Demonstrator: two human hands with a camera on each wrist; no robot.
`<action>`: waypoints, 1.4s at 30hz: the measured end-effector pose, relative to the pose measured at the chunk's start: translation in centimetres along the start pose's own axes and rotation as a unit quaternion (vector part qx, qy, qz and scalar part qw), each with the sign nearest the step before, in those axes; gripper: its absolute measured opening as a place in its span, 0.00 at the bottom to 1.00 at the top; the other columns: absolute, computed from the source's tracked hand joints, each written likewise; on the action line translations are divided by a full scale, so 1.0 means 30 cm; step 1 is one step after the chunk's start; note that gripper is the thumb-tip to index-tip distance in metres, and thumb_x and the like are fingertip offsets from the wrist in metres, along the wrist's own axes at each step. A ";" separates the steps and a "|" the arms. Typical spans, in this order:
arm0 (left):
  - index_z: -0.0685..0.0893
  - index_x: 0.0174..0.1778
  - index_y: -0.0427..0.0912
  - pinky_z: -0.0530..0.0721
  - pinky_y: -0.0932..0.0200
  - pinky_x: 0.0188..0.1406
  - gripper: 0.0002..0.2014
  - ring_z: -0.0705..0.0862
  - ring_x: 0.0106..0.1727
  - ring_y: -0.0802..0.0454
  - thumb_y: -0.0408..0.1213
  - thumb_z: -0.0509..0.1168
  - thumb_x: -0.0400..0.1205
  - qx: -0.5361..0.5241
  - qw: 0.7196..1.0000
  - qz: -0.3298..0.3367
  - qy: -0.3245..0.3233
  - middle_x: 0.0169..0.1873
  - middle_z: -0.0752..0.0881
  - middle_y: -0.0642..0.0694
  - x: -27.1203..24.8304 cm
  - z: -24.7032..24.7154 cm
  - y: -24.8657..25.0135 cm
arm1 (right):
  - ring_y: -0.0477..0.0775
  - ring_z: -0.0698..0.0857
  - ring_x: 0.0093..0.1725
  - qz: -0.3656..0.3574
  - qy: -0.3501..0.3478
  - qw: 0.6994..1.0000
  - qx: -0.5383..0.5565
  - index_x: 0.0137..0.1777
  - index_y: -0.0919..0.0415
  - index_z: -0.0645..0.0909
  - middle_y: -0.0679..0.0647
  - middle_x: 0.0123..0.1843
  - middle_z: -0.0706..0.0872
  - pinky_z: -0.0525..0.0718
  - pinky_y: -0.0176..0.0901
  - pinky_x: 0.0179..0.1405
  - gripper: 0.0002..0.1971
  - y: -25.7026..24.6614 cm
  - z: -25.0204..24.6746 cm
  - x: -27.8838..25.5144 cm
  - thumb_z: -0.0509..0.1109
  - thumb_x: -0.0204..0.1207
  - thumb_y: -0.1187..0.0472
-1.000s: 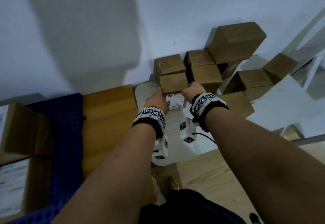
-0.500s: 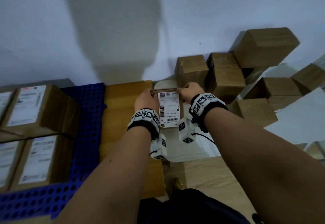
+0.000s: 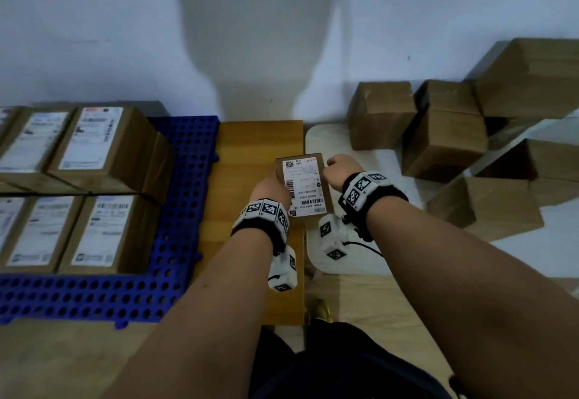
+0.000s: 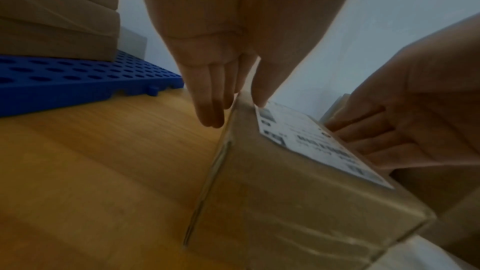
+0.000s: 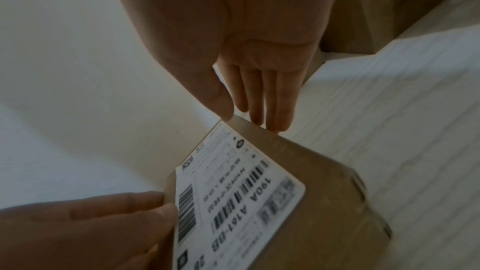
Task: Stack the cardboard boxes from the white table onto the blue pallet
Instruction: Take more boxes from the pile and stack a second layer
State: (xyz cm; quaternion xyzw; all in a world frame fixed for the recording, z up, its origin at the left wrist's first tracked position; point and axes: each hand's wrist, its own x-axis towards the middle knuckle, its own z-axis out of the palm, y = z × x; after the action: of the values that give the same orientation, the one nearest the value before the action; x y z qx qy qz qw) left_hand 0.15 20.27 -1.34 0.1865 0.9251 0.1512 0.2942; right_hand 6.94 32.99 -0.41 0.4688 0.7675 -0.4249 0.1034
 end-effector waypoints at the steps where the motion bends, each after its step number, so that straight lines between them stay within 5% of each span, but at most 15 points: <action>1: 0.68 0.77 0.40 0.81 0.53 0.49 0.20 0.84 0.57 0.41 0.34 0.54 0.87 0.017 1.000 -0.010 -0.013 0.63 0.83 0.38 -0.004 0.005 -0.003 | 0.63 0.86 0.55 0.009 -0.009 1.000 -0.004 0.58 0.65 0.83 0.63 0.61 0.86 0.83 0.49 0.54 0.12 0.005 0.005 -0.002 0.62 0.79 0.62; 4: 0.72 0.73 0.34 0.80 0.52 0.55 0.18 0.82 0.63 0.40 0.36 0.53 0.89 0.047 0.998 -0.014 -0.030 0.65 0.82 0.36 -0.017 0.019 -0.009 | 0.61 0.87 0.46 0.025 -0.052 0.998 -0.021 0.49 0.64 0.82 0.62 0.52 0.88 0.85 0.48 0.46 0.10 0.021 0.021 -0.009 0.64 0.80 0.58; 8: 0.70 0.73 0.36 0.77 0.54 0.47 0.18 0.83 0.62 0.41 0.37 0.55 0.88 0.017 0.999 -0.036 -0.022 0.65 0.82 0.38 -0.033 0.023 -0.030 | 0.59 0.88 0.52 0.029 -0.092 0.995 -0.020 0.58 0.62 0.82 0.60 0.57 0.89 0.87 0.51 0.52 0.11 0.023 0.035 -0.042 0.66 0.81 0.58; 11: 0.58 0.82 0.37 0.79 0.54 0.46 0.28 0.83 0.62 0.40 0.37 0.57 0.87 -0.027 0.998 -0.059 -0.012 0.66 0.82 0.38 -0.057 0.016 -0.066 | 0.59 0.86 0.58 0.012 -0.113 0.993 -0.041 0.69 0.62 0.78 0.59 0.64 0.86 0.85 0.50 0.53 0.19 0.010 0.050 -0.084 0.70 0.78 0.60; 15: 0.49 0.84 0.40 0.81 0.46 0.60 0.33 0.79 0.68 0.38 0.35 0.58 0.85 -0.038 0.996 -0.082 0.024 0.75 0.71 0.37 -0.087 0.007 -0.122 | 0.61 0.83 0.66 0.010 -0.153 0.987 -0.044 0.76 0.61 0.71 0.61 0.70 0.82 0.80 0.48 0.50 0.25 -0.026 0.087 -0.153 0.69 0.79 0.67; 18: 0.47 0.84 0.40 0.73 0.45 0.73 0.35 0.67 0.77 0.38 0.34 0.57 0.84 0.000 0.997 -0.072 0.040 0.82 0.57 0.38 -0.092 -0.009 -0.173 | 0.62 0.82 0.67 -0.001 -0.182 0.981 -0.065 0.79 0.60 0.69 0.62 0.70 0.81 0.81 0.50 0.53 0.26 -0.054 0.111 -0.186 0.64 0.81 0.71; 22: 0.50 0.85 0.44 0.59 0.45 0.81 0.35 0.54 0.83 0.40 0.31 0.56 0.82 0.066 0.996 -0.012 0.062 0.84 0.51 0.42 -0.091 -0.026 -0.244 | 0.57 0.82 0.61 -0.020 -0.198 0.975 -0.104 0.80 0.56 0.68 0.58 0.72 0.80 0.82 0.42 0.37 0.29 -0.073 0.152 -0.208 0.62 0.80 0.74; 26: 0.59 0.83 0.55 0.63 0.44 0.80 0.32 0.57 0.82 0.44 0.32 0.55 0.82 0.120 0.991 0.053 -0.031 0.84 0.54 0.50 -0.092 -0.031 -0.282 | 0.58 0.81 0.68 -0.037 -0.154 0.975 -0.157 0.77 0.59 0.73 0.59 0.74 0.78 0.81 0.47 0.64 0.27 -0.086 0.207 -0.217 0.71 0.77 0.67; 30: 0.66 0.78 0.56 0.78 0.43 0.67 0.26 0.70 0.72 0.40 0.36 0.53 0.83 0.090 0.995 0.032 -0.022 0.79 0.63 0.50 -0.128 -0.032 -0.336 | 0.61 0.82 0.65 0.001 -0.089 0.989 -0.120 0.71 0.64 0.76 0.61 0.68 0.82 0.81 0.49 0.60 0.28 -0.065 0.238 -0.234 0.77 0.73 0.53; 33: 0.74 0.72 0.52 0.81 0.44 0.60 0.18 0.74 0.67 0.38 0.44 0.54 0.85 0.131 0.991 0.015 0.000 0.71 0.71 0.44 -0.159 -0.046 -0.366 | 0.63 0.83 0.63 0.008 -0.076 0.991 -0.114 0.66 0.67 0.78 0.63 0.65 0.83 0.80 0.47 0.55 0.22 -0.042 0.239 -0.275 0.67 0.82 0.50; 37: 0.83 0.44 0.43 0.80 0.56 0.40 0.17 0.82 0.41 0.44 0.50 0.56 0.85 0.108 0.994 -0.007 -0.022 0.52 0.85 0.38 -0.183 -0.036 -0.404 | 0.61 0.84 0.49 0.040 -0.052 0.996 -0.056 0.51 0.63 0.78 0.61 0.58 0.87 0.77 0.45 0.44 0.18 0.003 0.274 -0.313 0.67 0.81 0.46; 39: 0.84 0.48 0.41 0.81 0.55 0.40 0.18 0.82 0.38 0.44 0.51 0.56 0.85 0.082 0.996 -0.020 -0.038 0.49 0.86 0.39 -0.202 -0.027 -0.417 | 0.59 0.83 0.44 0.065 -0.038 0.997 -0.016 0.50 0.64 0.77 0.59 0.51 0.86 0.76 0.44 0.41 0.20 0.032 0.307 -0.325 0.68 0.79 0.44; 42: 0.78 0.67 0.41 0.82 0.46 0.57 0.21 0.81 0.58 0.39 0.49 0.49 0.88 0.107 0.992 -0.003 -0.070 0.64 0.79 0.37 -0.217 -0.002 -0.435 | 0.61 0.84 0.47 0.090 -0.017 0.995 0.024 0.58 0.65 0.81 0.61 0.55 0.87 0.78 0.45 0.43 0.27 0.069 0.365 -0.359 0.66 0.78 0.39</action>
State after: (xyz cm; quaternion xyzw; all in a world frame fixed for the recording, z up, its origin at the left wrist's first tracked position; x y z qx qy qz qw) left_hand 1.69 5.88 -3.20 0.2240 0.9138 0.0369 0.3369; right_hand 11.80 18.39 -2.32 0.5311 0.7097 -0.4403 0.1431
